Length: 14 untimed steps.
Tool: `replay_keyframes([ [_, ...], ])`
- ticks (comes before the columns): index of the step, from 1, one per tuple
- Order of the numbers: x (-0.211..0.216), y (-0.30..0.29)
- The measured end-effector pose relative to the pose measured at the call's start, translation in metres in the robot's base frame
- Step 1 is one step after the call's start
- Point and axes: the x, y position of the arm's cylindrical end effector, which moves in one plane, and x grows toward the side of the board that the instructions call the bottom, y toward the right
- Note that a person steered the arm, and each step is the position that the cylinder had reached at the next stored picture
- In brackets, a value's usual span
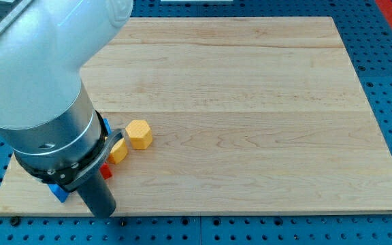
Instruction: Move yellow heart to the top left of the board
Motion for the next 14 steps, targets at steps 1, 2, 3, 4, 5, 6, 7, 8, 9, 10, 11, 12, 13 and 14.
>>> replay_keyframes([
  [1,0.0,0.0],
  [2,0.0,0.001],
  [3,0.0,0.008],
  [4,-0.003,0.029],
  [5,-0.01,0.028],
  [6,-0.013,-0.006],
  [7,-0.044,-0.005],
  [8,-0.077,0.003],
  [9,-0.109,0.004],
  [10,-0.162,0.001],
  [11,-0.181,0.002],
  [12,-0.182,0.018],
  [13,-0.182,0.025],
  [14,-0.188,0.035],
])
